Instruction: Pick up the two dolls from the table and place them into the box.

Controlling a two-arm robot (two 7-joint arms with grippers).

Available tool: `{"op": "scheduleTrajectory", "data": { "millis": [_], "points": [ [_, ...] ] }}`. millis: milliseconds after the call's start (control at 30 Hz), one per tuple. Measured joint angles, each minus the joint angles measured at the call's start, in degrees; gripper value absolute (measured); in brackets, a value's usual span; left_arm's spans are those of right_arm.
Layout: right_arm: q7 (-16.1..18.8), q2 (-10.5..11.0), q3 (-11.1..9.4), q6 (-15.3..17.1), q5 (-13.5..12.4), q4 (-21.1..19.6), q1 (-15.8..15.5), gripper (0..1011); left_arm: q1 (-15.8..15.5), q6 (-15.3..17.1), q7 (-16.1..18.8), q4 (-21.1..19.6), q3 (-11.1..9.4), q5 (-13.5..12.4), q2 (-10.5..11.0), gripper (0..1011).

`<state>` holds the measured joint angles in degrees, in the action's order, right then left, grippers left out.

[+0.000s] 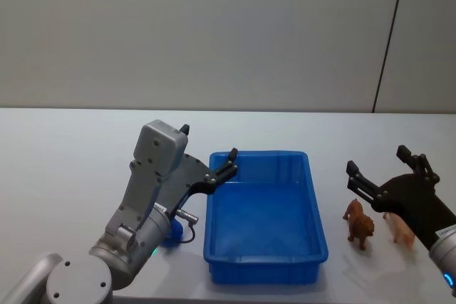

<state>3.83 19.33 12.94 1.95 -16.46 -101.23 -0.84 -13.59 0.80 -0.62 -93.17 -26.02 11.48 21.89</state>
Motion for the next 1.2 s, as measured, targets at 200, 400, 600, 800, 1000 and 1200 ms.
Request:
{"op": "scheduleTrajectory", "data": {
  "millis": [200,400,600,800,1000,1200],
  "points": [
    [0.00,0.00,0.00,0.00,0.00,0.00,0.00,1001,0.00,0.00,0.00,0.00,0.00,0.00,0.00,1002],
    [0.00,0.00,0.00,0.00,0.00,0.00,0.00,1001,0.00,0.00,0.00,0.00,0.00,0.00,0.00,1002],
    [0.00,0.00,0.00,0.00,0.00,0.00,0.00,1001,0.00,0.00,0.00,0.00,0.00,0.00,0.00,1002],
    [0.00,0.00,0.00,0.00,0.00,0.00,0.00,1001,0.00,0.00,0.00,0.00,0.00,0.00,0.00,1002],
    [0.00,0.00,0.00,0.00,0.00,0.00,0.00,1001,0.00,0.00,0.00,0.00,0.00,0.00,0.00,1002],
    [0.01,0.00,0.00,0.00,0.00,0.01,0.00,1001,0.00,0.00,0.00,0.00,0.00,0.00,0.00,1002]
  ]
}}
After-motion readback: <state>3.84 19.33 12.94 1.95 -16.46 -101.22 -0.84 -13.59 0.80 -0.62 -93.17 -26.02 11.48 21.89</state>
